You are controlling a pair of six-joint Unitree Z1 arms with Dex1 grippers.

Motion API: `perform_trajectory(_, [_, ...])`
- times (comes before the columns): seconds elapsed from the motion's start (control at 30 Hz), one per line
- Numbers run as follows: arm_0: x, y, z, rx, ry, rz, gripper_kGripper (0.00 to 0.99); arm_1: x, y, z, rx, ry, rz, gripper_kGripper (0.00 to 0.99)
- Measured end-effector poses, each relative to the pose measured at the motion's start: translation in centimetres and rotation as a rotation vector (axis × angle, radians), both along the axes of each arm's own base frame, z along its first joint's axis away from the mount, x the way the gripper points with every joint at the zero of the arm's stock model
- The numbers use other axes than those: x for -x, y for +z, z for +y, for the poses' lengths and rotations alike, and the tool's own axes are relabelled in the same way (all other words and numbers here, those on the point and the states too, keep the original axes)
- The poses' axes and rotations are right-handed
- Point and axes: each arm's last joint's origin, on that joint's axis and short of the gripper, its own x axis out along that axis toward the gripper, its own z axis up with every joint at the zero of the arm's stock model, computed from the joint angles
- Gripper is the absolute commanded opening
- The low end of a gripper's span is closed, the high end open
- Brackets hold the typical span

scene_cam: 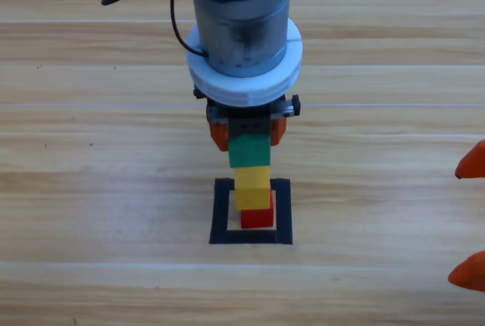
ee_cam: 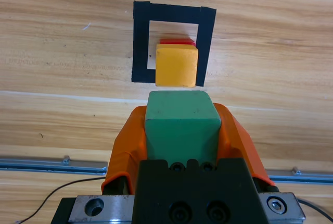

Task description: Stack the blocks in the rectangular block: red at the bottom, yellow in the middle, green on top

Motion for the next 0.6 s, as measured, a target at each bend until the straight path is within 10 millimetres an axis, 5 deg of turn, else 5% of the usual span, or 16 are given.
perform_trajectory(0.6, [-1.5,-2.6,-1.9,-0.045,0.008,-0.016,0.000,-0.1,-0.2,0.2,0.009,0.005,0.012,0.986])
